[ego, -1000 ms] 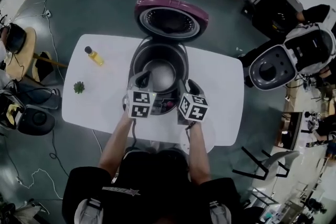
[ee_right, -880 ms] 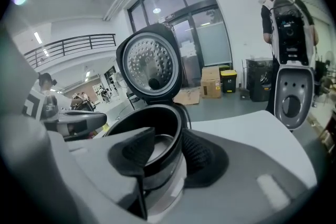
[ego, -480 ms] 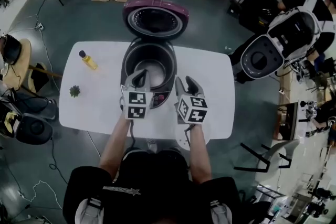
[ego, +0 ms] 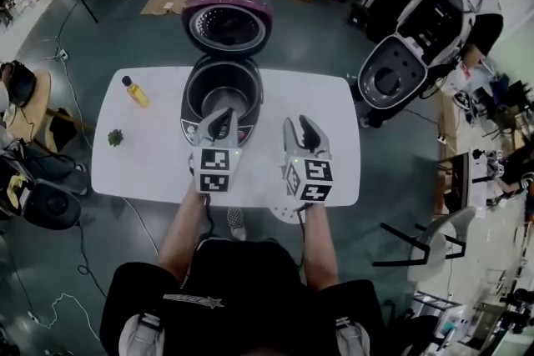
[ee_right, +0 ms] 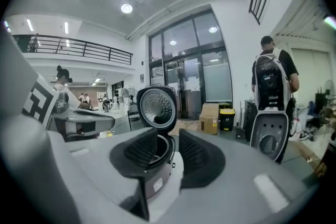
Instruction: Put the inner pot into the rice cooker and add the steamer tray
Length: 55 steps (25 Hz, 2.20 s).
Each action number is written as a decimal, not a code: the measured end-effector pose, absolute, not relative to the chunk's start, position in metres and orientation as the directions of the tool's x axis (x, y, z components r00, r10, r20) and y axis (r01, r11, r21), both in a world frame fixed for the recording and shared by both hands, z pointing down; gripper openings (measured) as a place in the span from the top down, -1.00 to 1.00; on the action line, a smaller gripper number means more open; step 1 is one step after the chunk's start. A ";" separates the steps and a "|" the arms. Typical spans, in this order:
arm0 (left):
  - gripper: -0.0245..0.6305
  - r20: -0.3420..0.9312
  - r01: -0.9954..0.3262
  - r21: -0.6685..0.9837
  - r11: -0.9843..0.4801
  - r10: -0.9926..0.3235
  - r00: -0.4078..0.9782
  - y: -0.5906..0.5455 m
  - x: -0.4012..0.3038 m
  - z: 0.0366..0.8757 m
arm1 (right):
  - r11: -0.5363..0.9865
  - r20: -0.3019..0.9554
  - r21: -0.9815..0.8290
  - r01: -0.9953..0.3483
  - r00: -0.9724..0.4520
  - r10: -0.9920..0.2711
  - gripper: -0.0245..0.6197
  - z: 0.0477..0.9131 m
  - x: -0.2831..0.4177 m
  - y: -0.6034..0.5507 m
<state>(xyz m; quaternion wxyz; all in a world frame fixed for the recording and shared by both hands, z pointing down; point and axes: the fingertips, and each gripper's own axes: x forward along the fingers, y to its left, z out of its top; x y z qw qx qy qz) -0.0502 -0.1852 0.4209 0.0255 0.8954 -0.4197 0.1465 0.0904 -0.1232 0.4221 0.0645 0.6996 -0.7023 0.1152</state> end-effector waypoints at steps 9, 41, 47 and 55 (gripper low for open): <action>0.90 0.230 -0.754 -0.088 -0.651 -0.750 0.620 -0.111 -0.043 0.400 | -0.015 0.163 -0.020 -1.000 0.011 -0.987 0.68 0.390 0.101 -0.046; 0.90 0.251 -0.673 -0.072 -0.737 -0.666 0.703 0.075 -0.045 0.422 | -0.107 0.202 -0.025 -0.994 0.099 -0.974 0.90 0.423 0.085 0.160; 0.90 0.289 -0.645 -0.037 -0.764 -0.626 0.725 0.074 -0.036 0.447 | -0.181 0.242 -0.020 -0.983 0.171 -0.955 0.90 0.445 0.104 0.164; 0.45 0.412 -0.576 0.034 -0.817 -0.514 0.753 0.070 -0.015 0.510 | -0.289 0.377 -0.075 -0.954 0.241 -0.894 0.61 0.514 0.135 0.168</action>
